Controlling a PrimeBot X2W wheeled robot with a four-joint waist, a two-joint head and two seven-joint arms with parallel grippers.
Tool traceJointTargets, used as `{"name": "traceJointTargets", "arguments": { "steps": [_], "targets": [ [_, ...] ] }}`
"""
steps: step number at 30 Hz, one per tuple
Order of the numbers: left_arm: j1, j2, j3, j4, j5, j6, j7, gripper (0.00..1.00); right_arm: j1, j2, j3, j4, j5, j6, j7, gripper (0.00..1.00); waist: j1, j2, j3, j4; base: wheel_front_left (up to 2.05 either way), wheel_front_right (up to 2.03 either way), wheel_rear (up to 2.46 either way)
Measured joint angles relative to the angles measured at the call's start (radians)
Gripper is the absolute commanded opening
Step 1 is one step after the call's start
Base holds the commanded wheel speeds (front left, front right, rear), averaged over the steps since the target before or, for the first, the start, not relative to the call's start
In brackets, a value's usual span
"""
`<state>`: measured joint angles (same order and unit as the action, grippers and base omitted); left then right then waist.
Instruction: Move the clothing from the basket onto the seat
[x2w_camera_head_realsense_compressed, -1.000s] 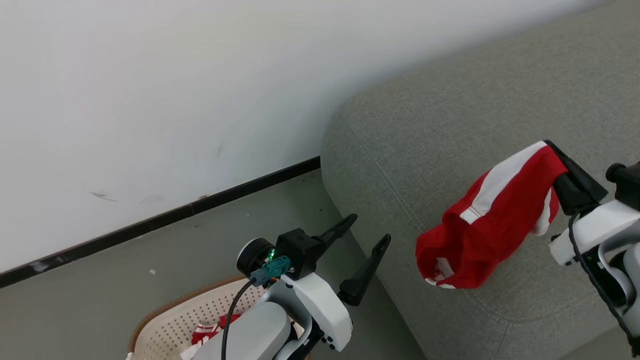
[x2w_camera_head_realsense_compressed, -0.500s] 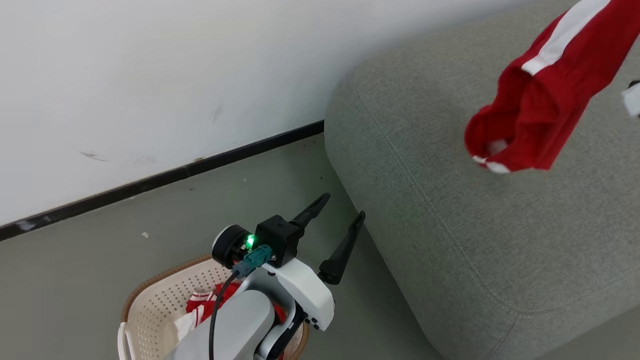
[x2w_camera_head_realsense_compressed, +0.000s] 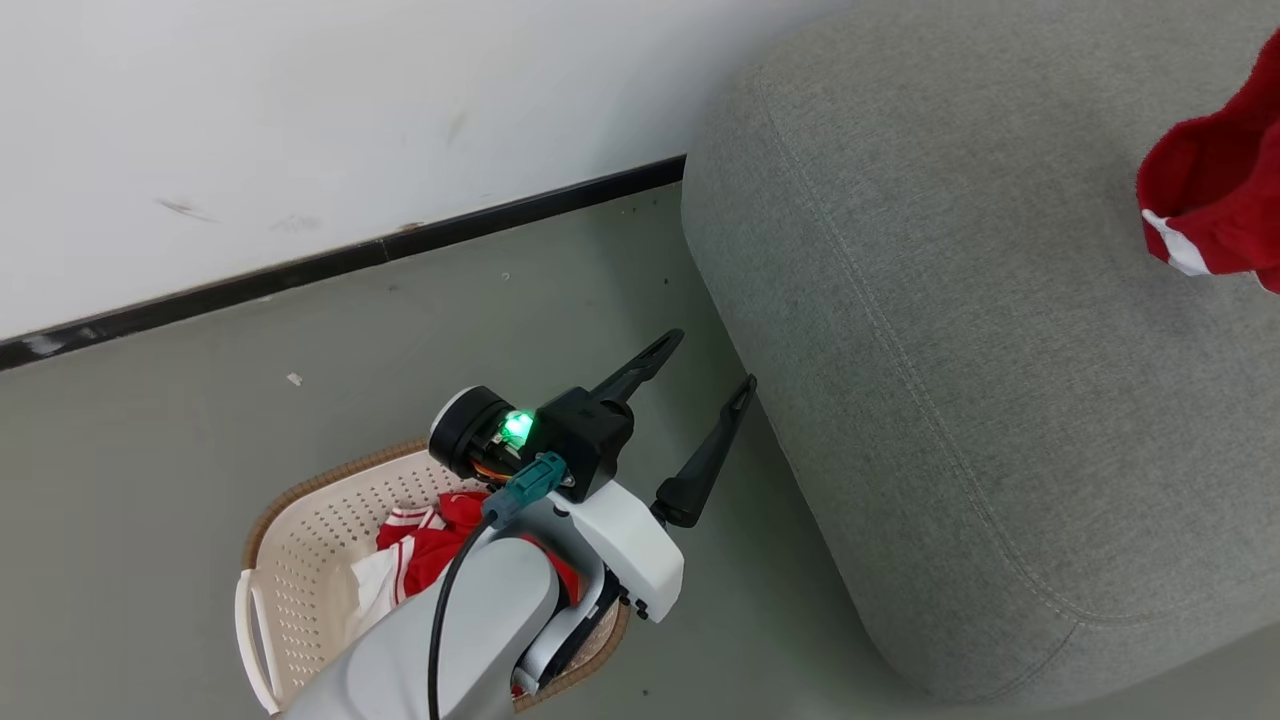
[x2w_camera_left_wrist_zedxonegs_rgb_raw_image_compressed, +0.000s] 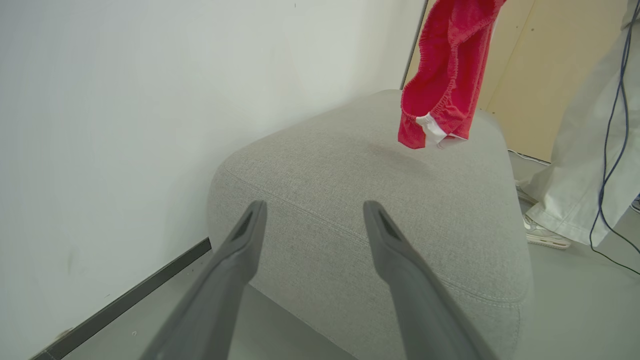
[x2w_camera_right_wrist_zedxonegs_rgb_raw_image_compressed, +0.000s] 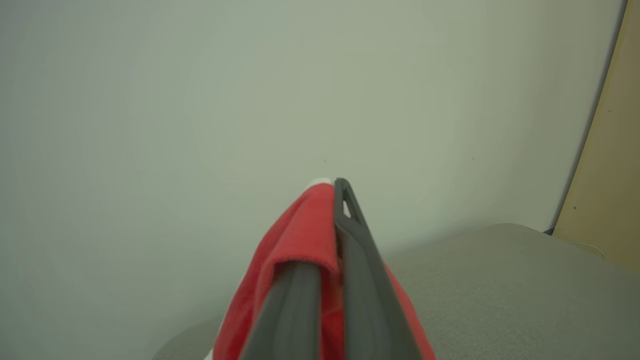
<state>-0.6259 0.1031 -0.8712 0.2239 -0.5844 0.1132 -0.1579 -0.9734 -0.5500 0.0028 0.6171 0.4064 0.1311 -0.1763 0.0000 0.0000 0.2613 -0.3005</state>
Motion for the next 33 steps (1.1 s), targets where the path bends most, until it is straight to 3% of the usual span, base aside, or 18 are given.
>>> {"name": "traceJointTargets", "arguments": {
  "steps": [5,13,27,29,30,31,32,33],
  "targets": [
    [-0.023,0.001,-0.018,-0.022,0.019,0.000,0.018,1.00,0.003,0.008,-0.050,0.077,-0.002,0.000,-0.020,0.00,0.0001,0.0000,0.039,0.017,0.00,0.00,0.00],
    [-0.052,-0.001,-0.036,-0.045,0.032,-0.002,0.044,1.00,0.060,0.058,0.016,0.156,-0.085,0.000,-0.044,0.00,0.0000,0.0000,0.098,0.040,0.00,0.00,0.00],
    [-0.087,0.005,-0.040,-0.054,0.040,-0.007,0.060,1.00,0.110,0.169,0.015,0.262,-0.166,0.000,-0.072,0.00,0.0001,0.0000,0.171,0.078,0.00,0.00,0.00],
    [-0.087,0.005,-0.040,-0.053,0.040,-0.011,0.060,1.00,0.114,0.183,0.008,0.270,-0.173,0.000,-0.073,0.30,0.0001,0.0000,0.176,0.084,0.00,0.00,0.00],
    [-0.087,0.006,-0.040,-0.051,0.040,-0.012,0.059,1.00,0.117,0.190,0.007,0.273,-0.173,0.000,-0.074,0.38,0.0001,0.0000,0.177,0.087,0.00,0.00,0.00],
    [-0.087,0.007,-0.040,-0.049,0.040,-0.012,0.058,1.00,0.125,0.199,0.006,0.273,-0.176,0.000,-0.074,0.73,0.0001,0.0000,0.178,0.090,0.00,0.00,0.00],
    [-0.087,0.010,-0.039,-0.046,0.040,-0.012,0.054,1.00,0.132,0.209,0.003,0.271,-0.183,0.000,-0.074,1.00,0.0001,0.0000,0.177,0.091,0.00,0.00,0.00],
    [-0.087,0.015,-0.036,-0.043,0.040,-0.012,0.053,1.00,0.135,0.219,0.002,0.267,-0.187,0.000,-0.074,1.00,0.0001,0.0000,0.176,0.092,0.00,0.00,0.00]
  ]
}}
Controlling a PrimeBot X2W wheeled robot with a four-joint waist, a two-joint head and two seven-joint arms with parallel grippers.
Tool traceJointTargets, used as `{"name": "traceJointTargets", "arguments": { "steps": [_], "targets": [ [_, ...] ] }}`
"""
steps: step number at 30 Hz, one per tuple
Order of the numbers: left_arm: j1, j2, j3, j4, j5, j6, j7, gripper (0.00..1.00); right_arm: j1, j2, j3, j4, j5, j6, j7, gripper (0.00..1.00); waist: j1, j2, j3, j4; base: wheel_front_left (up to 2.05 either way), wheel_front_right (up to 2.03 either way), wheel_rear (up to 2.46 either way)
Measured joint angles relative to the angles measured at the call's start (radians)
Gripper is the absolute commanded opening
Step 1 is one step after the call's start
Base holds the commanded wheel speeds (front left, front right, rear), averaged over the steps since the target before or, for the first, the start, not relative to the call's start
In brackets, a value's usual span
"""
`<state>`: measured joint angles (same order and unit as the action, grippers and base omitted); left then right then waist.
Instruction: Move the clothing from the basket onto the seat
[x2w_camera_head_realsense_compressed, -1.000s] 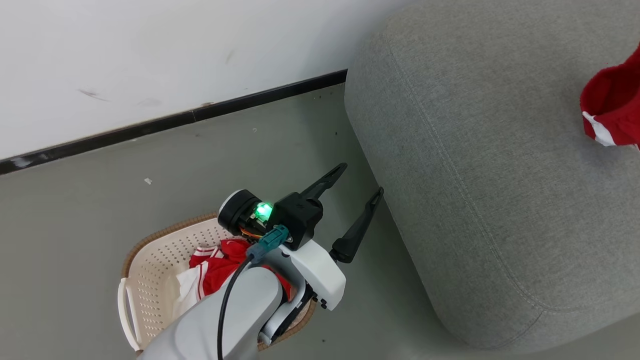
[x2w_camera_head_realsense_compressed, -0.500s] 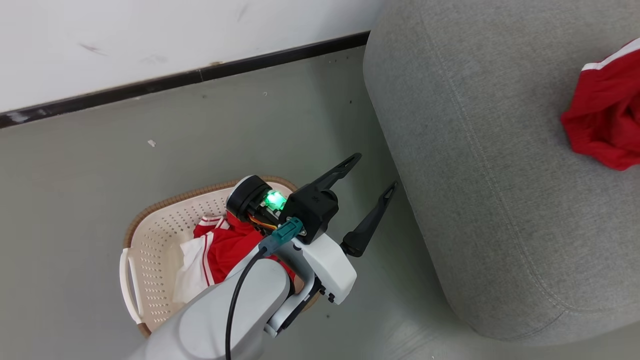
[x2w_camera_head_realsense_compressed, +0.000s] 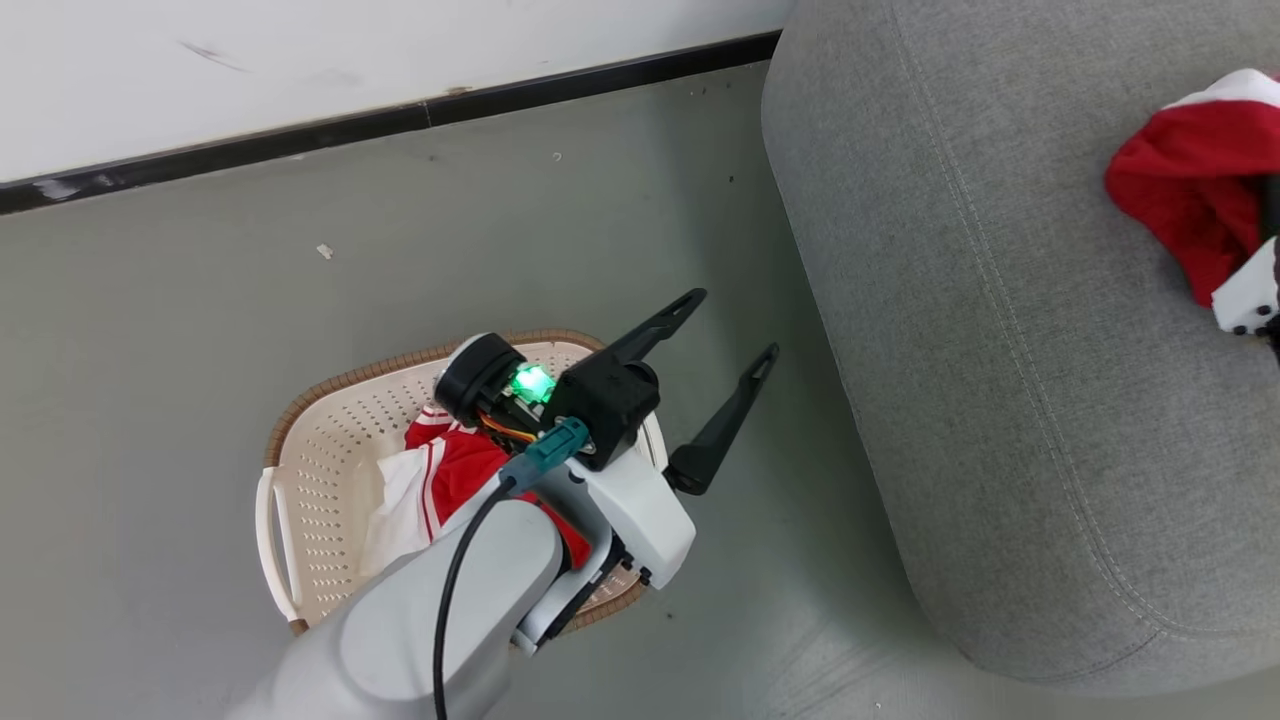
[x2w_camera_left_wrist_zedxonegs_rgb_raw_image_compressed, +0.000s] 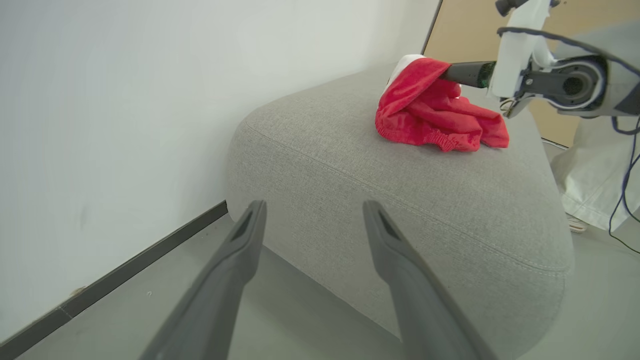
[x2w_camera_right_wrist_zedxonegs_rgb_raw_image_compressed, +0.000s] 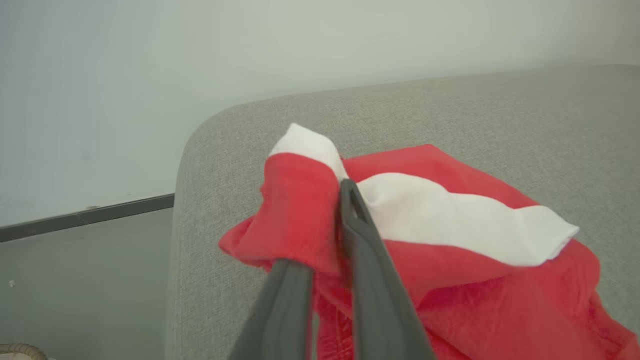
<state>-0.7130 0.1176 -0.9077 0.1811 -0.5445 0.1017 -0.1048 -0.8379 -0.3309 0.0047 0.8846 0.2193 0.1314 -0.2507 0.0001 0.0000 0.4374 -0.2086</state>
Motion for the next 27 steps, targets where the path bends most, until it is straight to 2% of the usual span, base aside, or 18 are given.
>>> {"name": "traceJointTargets", "arguments": {
  "steps": [11,17,22,27],
  "targets": [
    [0.001,0.011,0.018,0.026,-0.002,0.000,-0.021,1.00,0.081,0.033,-0.074,-0.135,-0.010,0.000,0.000,1.00,0.0000,0.0000,-0.019,-0.017,0.00,0.00,0.00],
    [0.005,0.022,0.044,0.035,-0.009,0.000,-0.054,1.00,0.181,0.050,-0.068,-0.227,-0.028,0.000,0.000,1.00,0.0000,0.0000,-0.040,-0.029,0.00,0.00,0.00],
    [0.024,0.038,0.073,0.053,-0.020,0.002,-0.087,1.00,0.205,0.074,-0.058,-0.322,-0.030,0.000,0.000,1.00,0.0000,0.0000,-0.064,-0.034,0.00,0.00,0.00],
    [0.066,0.053,0.110,0.071,-0.036,0.020,-0.109,1.00,0.234,0.106,-0.017,-0.408,-0.049,0.000,0.000,1.00,0.0000,0.0000,-0.093,-0.033,0.00,0.00,0.00]
  ]
}}
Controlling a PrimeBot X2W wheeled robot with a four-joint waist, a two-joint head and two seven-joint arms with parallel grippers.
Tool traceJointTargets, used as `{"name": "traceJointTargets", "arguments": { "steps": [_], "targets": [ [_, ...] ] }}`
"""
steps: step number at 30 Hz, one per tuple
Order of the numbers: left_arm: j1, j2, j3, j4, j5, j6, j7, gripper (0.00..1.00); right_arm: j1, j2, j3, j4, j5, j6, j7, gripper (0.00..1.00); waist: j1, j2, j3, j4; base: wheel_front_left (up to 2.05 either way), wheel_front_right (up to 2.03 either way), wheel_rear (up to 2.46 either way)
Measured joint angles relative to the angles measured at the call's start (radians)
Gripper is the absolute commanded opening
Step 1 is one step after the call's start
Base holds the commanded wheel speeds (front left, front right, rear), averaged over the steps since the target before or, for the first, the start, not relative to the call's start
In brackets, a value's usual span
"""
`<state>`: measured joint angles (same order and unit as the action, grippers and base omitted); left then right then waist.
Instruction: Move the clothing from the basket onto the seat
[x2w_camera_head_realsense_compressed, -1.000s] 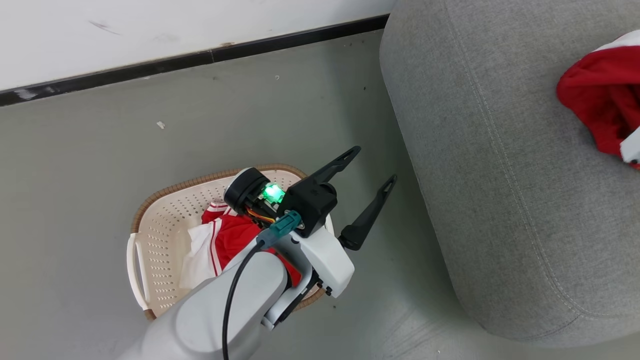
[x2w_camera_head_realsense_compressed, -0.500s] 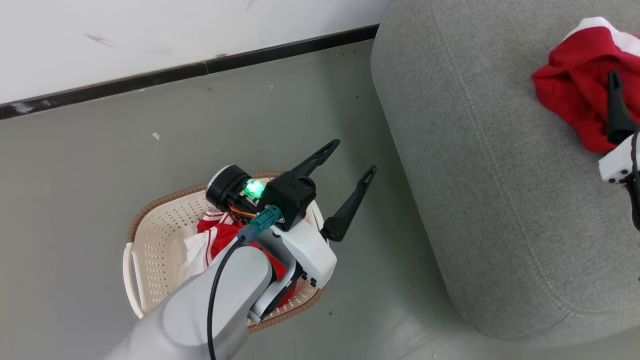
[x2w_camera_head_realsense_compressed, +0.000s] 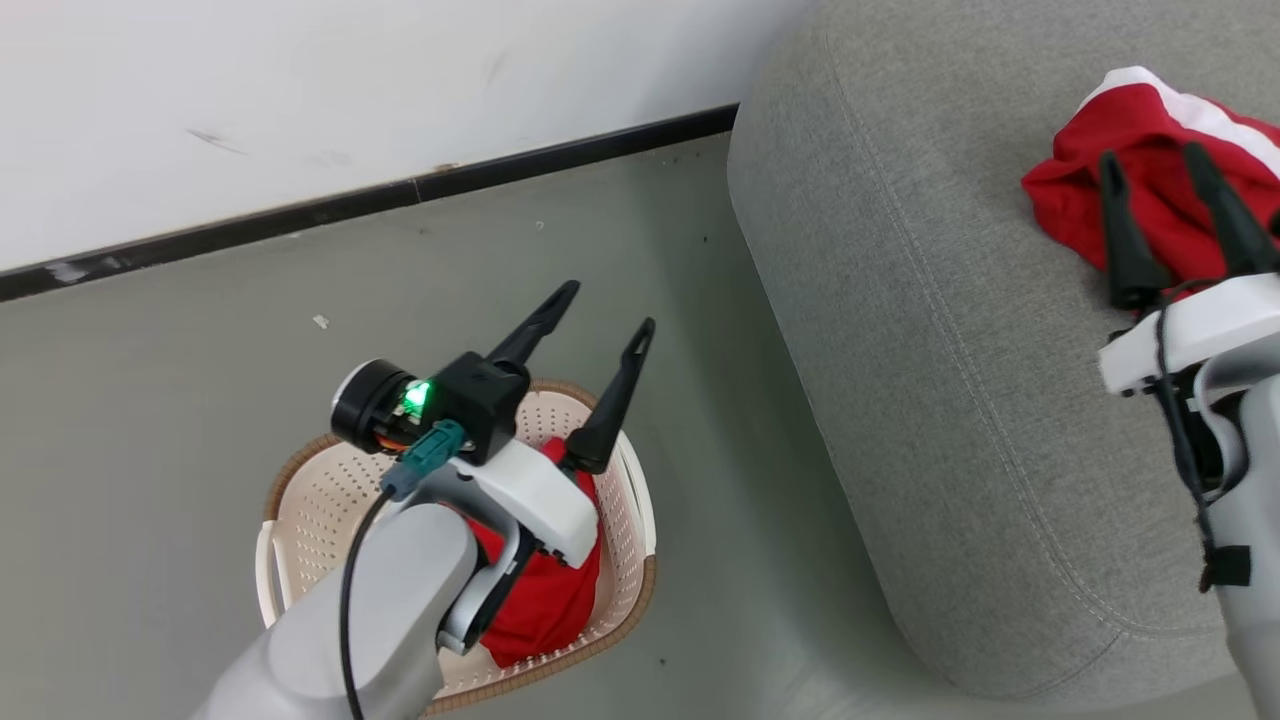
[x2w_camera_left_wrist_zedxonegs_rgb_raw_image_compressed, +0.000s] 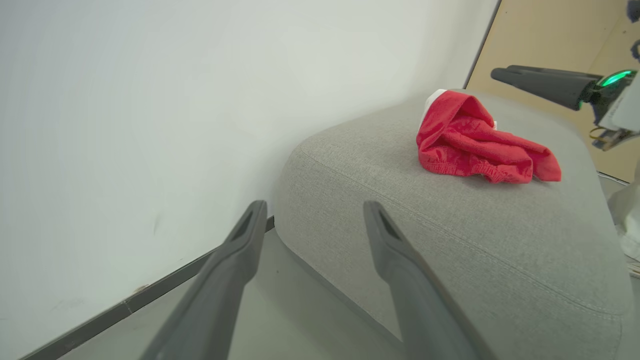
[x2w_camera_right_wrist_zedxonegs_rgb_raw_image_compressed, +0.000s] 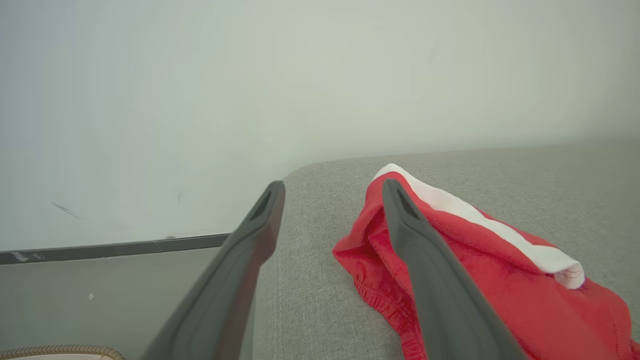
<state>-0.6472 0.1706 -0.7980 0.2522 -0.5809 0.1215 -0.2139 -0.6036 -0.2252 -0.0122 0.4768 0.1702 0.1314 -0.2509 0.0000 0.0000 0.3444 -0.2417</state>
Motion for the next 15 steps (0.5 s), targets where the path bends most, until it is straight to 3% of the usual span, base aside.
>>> {"name": "traceJointTargets", "arguments": {
  "steps": [15],
  "targets": [
    [0.166,0.101,0.207,0.017,-0.034,0.123,-0.035,1.00,0.116,0.094,0.044,-0.140,-0.034,0.000,0.000,1.00,0.0000,0.0000,-0.105,0.050,0.00,0.00,0.00]
  ]
}}
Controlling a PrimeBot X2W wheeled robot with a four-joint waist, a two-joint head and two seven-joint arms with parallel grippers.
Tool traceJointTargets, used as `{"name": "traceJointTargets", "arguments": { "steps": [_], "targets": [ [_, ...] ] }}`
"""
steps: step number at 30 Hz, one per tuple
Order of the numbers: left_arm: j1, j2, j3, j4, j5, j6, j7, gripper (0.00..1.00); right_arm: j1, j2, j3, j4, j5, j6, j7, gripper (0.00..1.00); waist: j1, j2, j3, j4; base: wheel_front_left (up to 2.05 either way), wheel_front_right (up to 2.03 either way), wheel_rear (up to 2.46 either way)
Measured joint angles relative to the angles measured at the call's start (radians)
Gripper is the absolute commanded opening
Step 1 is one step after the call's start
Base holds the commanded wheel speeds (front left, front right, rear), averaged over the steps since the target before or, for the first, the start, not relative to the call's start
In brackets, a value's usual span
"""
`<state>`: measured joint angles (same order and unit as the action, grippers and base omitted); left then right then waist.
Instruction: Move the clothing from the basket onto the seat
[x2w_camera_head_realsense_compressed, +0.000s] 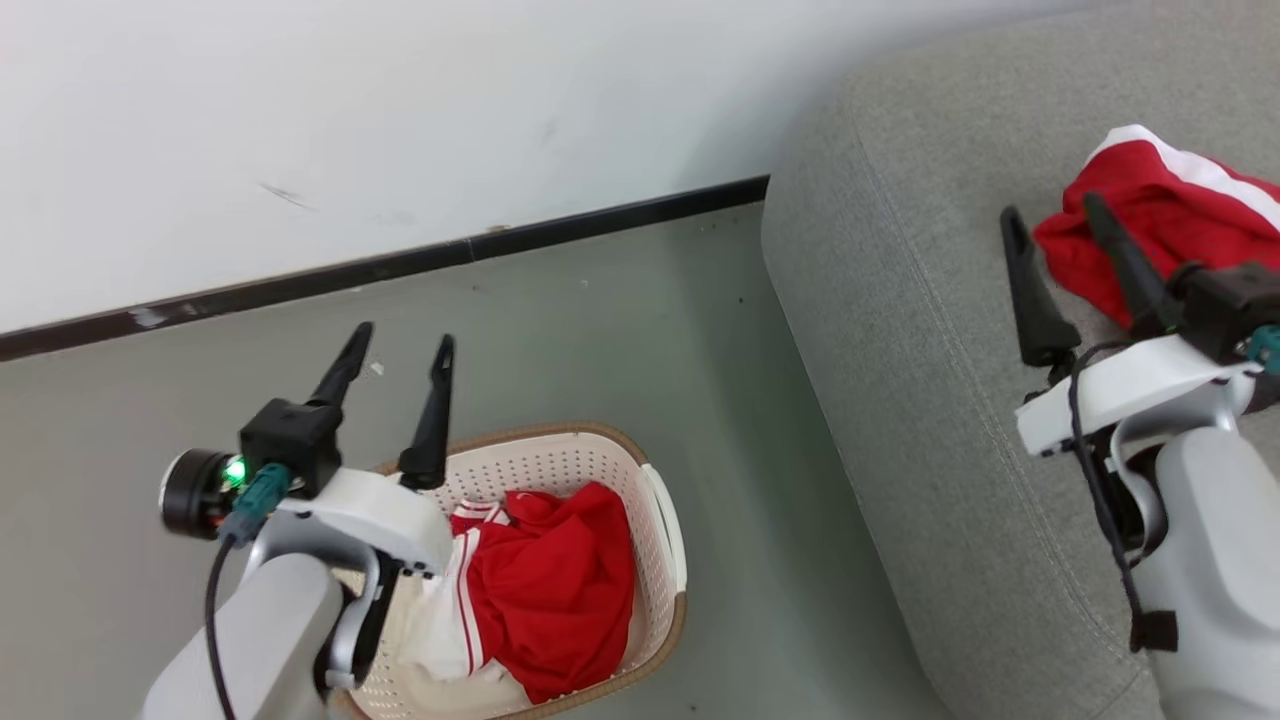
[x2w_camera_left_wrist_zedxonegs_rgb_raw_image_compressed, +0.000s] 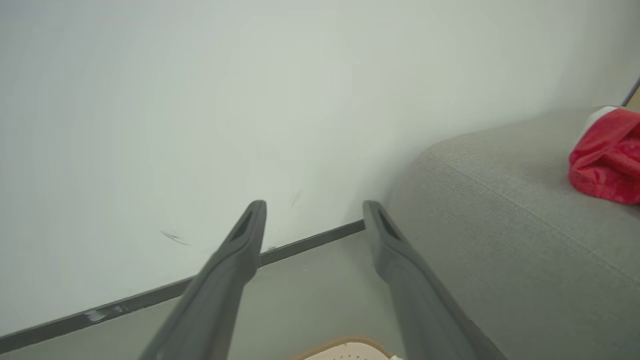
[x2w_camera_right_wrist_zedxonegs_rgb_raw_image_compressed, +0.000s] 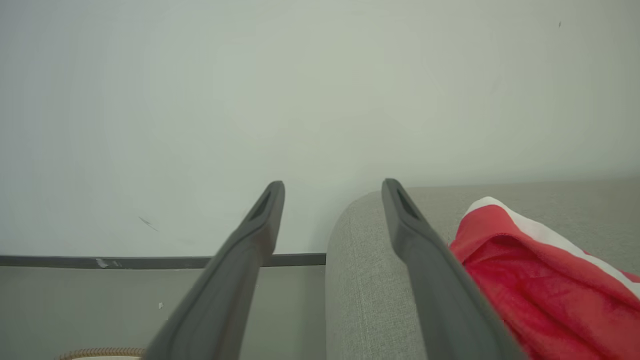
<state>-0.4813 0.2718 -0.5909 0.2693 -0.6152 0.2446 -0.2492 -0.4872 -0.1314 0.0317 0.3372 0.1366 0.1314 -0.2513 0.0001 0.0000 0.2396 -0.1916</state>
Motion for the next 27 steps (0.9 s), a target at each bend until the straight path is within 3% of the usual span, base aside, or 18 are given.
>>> {"name": "traceJointTargets", "arguments": {
  "steps": [9,27],
  "targets": [
    [0.097,0.034,0.100,-0.039,0.000,0.057,0.000,1.00,0.098,0.033,0.009,-0.031,-0.006,0.000,0.000,1.00,0.0000,0.0000,-0.056,0.041,0.00,0.00,0.00],
    [0.309,0.042,0.170,-0.065,-0.013,0.063,0.000,1.00,0.316,0.070,0.019,-0.085,-0.015,0.000,0.000,1.00,0.0000,0.0000,-0.181,0.113,0.00,0.00,0.00]
  ]
}}
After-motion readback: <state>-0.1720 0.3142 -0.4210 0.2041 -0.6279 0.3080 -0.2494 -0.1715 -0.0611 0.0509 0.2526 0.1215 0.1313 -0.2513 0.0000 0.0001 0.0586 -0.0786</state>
